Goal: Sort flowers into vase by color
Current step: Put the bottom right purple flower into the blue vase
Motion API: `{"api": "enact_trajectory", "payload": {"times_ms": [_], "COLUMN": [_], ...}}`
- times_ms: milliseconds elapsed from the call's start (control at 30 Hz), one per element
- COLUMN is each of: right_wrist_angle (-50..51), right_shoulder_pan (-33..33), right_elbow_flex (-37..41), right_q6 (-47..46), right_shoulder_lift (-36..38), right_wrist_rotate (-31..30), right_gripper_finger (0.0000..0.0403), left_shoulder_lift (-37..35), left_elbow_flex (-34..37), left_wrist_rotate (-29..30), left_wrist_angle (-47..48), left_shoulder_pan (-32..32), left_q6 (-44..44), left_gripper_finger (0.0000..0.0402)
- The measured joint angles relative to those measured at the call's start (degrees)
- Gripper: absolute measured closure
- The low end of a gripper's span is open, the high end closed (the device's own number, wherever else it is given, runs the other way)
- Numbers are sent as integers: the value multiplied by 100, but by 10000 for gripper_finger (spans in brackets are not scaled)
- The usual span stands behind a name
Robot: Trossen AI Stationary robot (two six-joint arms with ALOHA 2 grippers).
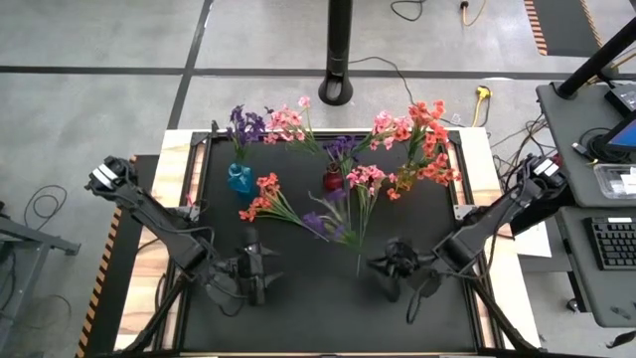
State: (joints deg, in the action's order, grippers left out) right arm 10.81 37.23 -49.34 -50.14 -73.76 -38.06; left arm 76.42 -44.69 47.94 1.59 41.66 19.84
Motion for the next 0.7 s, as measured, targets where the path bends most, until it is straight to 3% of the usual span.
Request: {"api": "enact_trajectory", "payload": {"times_ms": [200,333,500,700], "right_wrist_angle": [-2892,-4552,-5853,-6061], "right_shoulder_pan": [-375,-660,-1084,-1456], "right_elbow_flex": [-4,-4,-4,-146], "right_q6": [3265,4656,5239,5253], "right_shoulder_lift": [-495,-1051,-1615,-1959], "right_wrist_rotate": [-8,711,1590,2356], "right_gripper_finger": [390,390,390,390], "left_shoulder_lift": [254,429,569,790], "left_elbow_flex": [2,2,-50,-196], "left_wrist_rotate": [-7,-7,-337,-696], "left_wrist_angle": [-2098,-3231,-3797,-4016], "left_shoulder_pan": [-136,-247,-430,-649], "left_q6": [-1377,-2029,-2316,-2409], "left_gripper_finger": [204,204,204,204]}}
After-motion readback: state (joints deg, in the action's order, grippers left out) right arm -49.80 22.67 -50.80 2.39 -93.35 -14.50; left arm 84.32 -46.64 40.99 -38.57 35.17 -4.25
